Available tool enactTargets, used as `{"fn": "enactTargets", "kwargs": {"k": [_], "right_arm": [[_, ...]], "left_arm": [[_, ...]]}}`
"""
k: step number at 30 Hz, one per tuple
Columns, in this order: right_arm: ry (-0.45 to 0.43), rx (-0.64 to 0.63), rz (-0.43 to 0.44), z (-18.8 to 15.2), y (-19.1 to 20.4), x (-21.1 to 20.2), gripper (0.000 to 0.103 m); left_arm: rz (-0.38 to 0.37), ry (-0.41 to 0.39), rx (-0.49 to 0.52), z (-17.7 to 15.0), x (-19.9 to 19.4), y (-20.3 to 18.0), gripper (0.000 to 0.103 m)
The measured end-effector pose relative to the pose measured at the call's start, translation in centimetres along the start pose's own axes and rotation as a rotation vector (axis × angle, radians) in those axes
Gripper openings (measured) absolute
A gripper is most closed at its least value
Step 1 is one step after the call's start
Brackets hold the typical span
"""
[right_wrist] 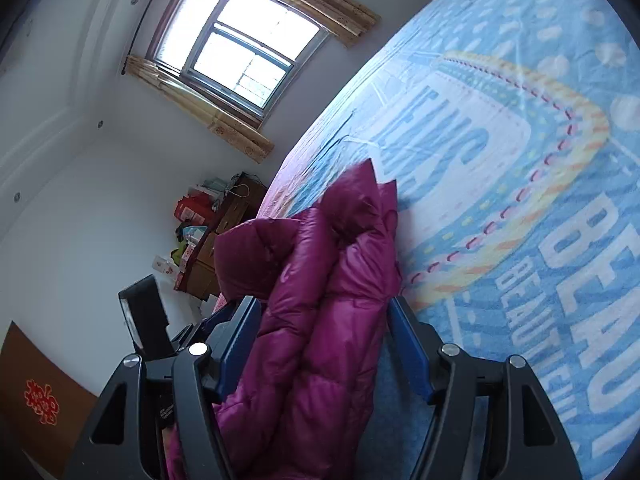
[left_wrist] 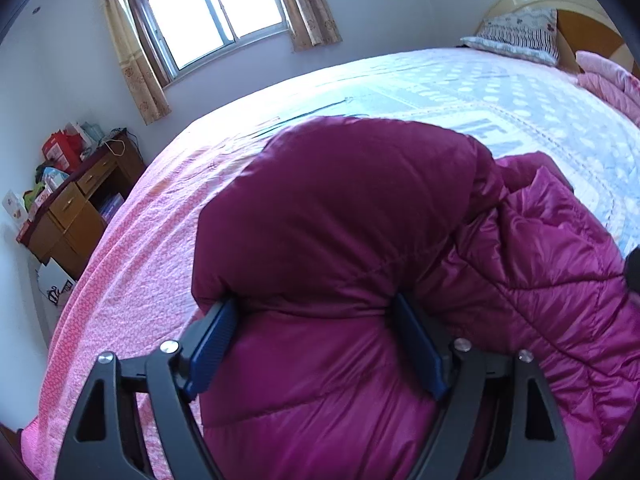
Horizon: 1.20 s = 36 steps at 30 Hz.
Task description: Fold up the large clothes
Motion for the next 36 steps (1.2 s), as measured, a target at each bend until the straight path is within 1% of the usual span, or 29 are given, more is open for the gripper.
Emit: {"fn": "enactTargets", "kwargs": {"k": [4, 6, 8, 9, 11, 12, 14, 15, 17, 18, 19, 20, 21, 22, 23, 24, 25, 26, 27, 29, 32, 36], "right_arm": [[0.025, -0.076, -0.017, -0.6, 1.1, 0.8, 0.067], [0.049, -0.127, -0.019, -1.2, 1.9, 1.2, 0.067], [0.072, -0.197, -0.039, -1.9, 3.1, 1.8, 0.068], [0.078, -0.216, -0.045, -2.1, 3.5, 2.0, 0.068], [0.089, -0.219, -0.037, -2.4, 3.7, 2.3, 0.068], [0.091, -0.212, -0.029, -2.3, 3.7, 2.5, 0.068], [0.096, -0.214, -0.023, -2.4, 3.8, 2.6, 0.067], [0.099, -0.221, -0.022, -2.5, 3.9, 2.7, 0.067], [0.114, -0.246, -0.005, -2.9, 4.5, 3.0, 0.065], [0.122, -0.253, 0.004, -3.0, 4.5, 3.0, 0.063], [0.131, -0.26, 0.007, -3.3, 4.7, 3.2, 0.063], [0.136, -0.263, -0.001, -3.3, 4.7, 3.4, 0.063], [0.14, -0.262, -0.005, -3.3, 4.7, 3.6, 0.063], [0.141, -0.261, -0.008, -3.3, 4.7, 3.8, 0.062], [0.141, -0.262, -0.016, -3.3, 4.7, 4.0, 0.061], [0.141, -0.265, -0.022, -3.2, 5.0, 4.2, 0.059], [0.142, -0.268, -0.029, -3.2, 5.1, 4.3, 0.057], [0.144, -0.27, -0.034, -3.4, 5.1, 4.4, 0.053], [0.144, -0.272, -0.04, -3.6, 5.3, 4.4, 0.05], [0.139, -0.294, -0.071, -4.2, 5.6, 4.5, 0.048], [0.134, -0.327, -0.122, -5.5, 6.5, 4.2, 0.044], [0.125, -0.306, -0.14, -8.3, 7.4, 2.1, 0.042]], "left_arm": [[-0.051, -0.003, -0.037, 0.0, -0.3, 0.6, 0.084], [-0.127, 0.0, -0.077, 0.0, -0.7, 1.3, 0.084], [-0.223, -0.029, -0.185, -0.3, -2.0, 3.2, 0.084], [-0.269, -0.057, -0.269, -0.6, -2.9, 4.6, 0.085], [-0.328, -0.091, -0.42, -1.8, -4.1, 7.4, 0.09], [-0.344, -0.087, -0.483, -2.7, -4.3, 8.6, 0.09], [-0.369, -0.057, -0.539, -4.3, -4.0, 9.8, 0.091], [-0.398, -0.048, -0.559, -5.1, -3.8, 10.1, 0.091], [-0.473, -0.042, -0.611, -6.1, -3.1, 9.9, 0.091], [-0.522, -0.038, -0.641, -6.5, -2.6, 9.6, 0.092], [-0.565, -0.033, -0.665, -6.7, -2.1, 9.2, 0.095], [-0.571, -0.042, -0.665, -6.6, -1.8, 8.7, 0.097], [-0.567, -0.048, -0.638, -6.3, -1.7, 8.4, 0.098], [-0.564, -0.039, -0.61, -6.0, -1.5, 7.9, 0.098], [-0.563, -0.031, -0.586, -5.7, -1.4, 7.6, 0.096], [-0.566, -0.029, -0.577, -5.7, -1.3, 7.4, 0.091], [-0.587, -0.028, -0.565, -5.7, -1.4, 6.9, 0.075], [-0.594, -0.025, -0.555, -5.7, -1.5, 6.5, 0.07], [-0.566, -0.028, -0.539, -5.6, -1.7, 6.2, 0.067], [-0.512, -0.029, -0.497, -5.3, -2.4, 5.6, 0.06], [-0.412, -0.007, -0.42, -5.5, -3.9, 4.3, 0.056], [-0.351, -0.002, -0.37, -7.4, -6.6, 3.6, 0.054]]}}
Point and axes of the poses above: each gripper's, at about its wrist camera, not at the fingertips, and x roughly the way its jaws point, y to its left, z to its top, the point moved 6 cm from there along x, roughly the way its jaws point, and after that the axes turned 14 degrees about -z, right-handed, at the moved point
